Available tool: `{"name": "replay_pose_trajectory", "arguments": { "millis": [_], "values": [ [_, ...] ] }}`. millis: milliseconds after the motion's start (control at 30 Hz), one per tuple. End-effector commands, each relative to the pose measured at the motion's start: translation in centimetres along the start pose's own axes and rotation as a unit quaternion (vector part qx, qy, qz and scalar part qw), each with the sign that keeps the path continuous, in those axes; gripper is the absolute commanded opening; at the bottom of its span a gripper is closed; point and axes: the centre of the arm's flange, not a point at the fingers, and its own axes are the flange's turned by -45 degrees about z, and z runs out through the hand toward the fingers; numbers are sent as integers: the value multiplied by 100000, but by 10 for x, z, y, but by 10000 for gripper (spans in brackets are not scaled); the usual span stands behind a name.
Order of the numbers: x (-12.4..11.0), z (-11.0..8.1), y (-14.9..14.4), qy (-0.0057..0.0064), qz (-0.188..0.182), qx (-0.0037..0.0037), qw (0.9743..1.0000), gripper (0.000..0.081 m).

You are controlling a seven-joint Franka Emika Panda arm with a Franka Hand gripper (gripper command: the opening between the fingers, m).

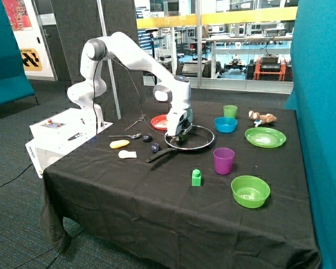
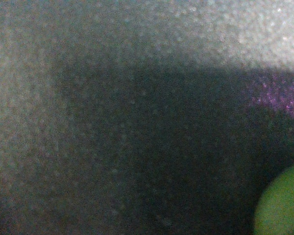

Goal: Cook the capsicum and place it on a plate

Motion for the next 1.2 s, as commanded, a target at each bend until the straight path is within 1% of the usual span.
{"name": "replay_pose_trajectory", "arguments": {
  "millis": [0, 400, 600, 900, 1067, 1167],
  "values": [
    [-5, 1, 2, 303, -329, -101, 99999, 0],
    [-8, -1, 0, 303, -846, -103, 99996, 0],
    [-9, -7, -2, 302, -1475, -105, 99989, 0],
    [-11, -22, -8, 301, -2415, -107, 99970, 0],
    [-13, -33, -13, 300, -3216, -110, 99948, 0],
    [-19, -43, -18, 299, -4104, -112, 99915, 0]
  ]
}}
